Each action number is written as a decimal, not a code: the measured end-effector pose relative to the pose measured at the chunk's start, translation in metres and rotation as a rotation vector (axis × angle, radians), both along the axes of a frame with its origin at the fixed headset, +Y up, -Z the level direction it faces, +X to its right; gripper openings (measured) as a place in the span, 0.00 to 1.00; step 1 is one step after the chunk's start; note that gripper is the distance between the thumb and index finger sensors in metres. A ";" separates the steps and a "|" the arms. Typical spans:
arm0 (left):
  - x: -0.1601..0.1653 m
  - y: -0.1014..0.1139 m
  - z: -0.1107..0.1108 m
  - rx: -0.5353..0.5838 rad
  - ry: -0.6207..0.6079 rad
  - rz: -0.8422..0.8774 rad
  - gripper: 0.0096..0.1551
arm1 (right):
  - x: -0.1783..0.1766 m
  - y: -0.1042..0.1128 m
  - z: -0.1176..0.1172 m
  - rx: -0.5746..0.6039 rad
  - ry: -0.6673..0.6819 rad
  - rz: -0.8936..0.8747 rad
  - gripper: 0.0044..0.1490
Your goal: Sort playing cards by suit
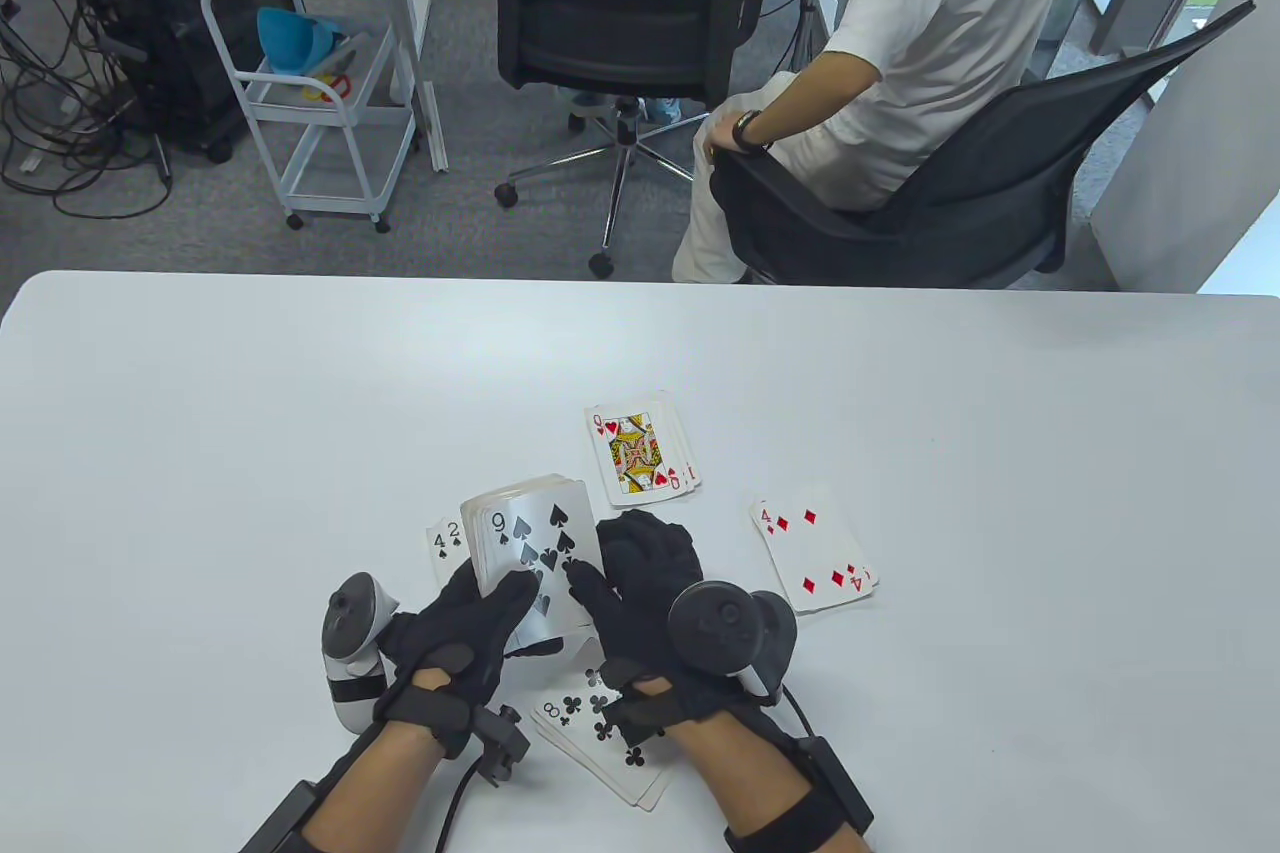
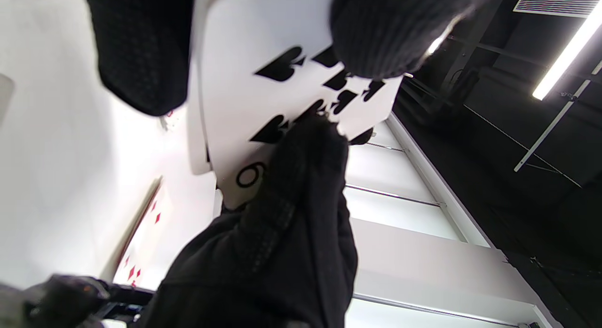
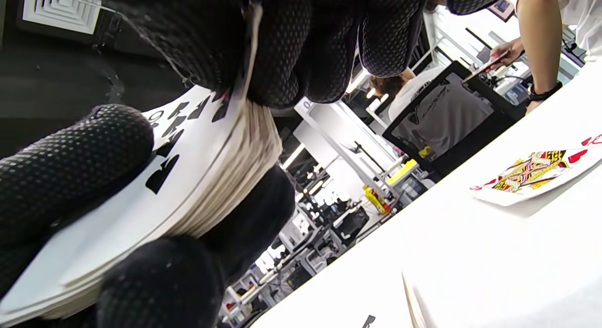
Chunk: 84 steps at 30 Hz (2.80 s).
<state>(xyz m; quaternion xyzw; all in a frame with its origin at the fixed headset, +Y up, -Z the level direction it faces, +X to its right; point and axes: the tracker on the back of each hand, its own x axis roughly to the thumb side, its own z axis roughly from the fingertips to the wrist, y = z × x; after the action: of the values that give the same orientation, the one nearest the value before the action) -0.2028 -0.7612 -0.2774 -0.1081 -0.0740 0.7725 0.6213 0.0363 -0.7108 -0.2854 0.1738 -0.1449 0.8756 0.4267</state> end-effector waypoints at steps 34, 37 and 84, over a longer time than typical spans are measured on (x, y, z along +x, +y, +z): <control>-0.046 0.038 -0.004 0.113 0.204 0.187 0.34 | 0.008 -0.016 -0.032 -0.403 -0.035 0.182 0.23; -0.049 0.039 -0.006 0.122 0.219 0.209 0.34 | -0.013 -0.013 -0.039 -0.440 0.002 0.272 0.23; -0.009 0.010 -0.003 0.025 0.059 -0.038 0.35 | -0.001 0.002 -0.001 -0.141 0.083 0.056 0.35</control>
<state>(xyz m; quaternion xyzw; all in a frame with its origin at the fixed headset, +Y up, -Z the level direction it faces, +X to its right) -0.2115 -0.7515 -0.2806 -0.0790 -0.0634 0.7624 0.6391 0.0354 -0.7084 -0.2860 0.1834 -0.0602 0.8873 0.4188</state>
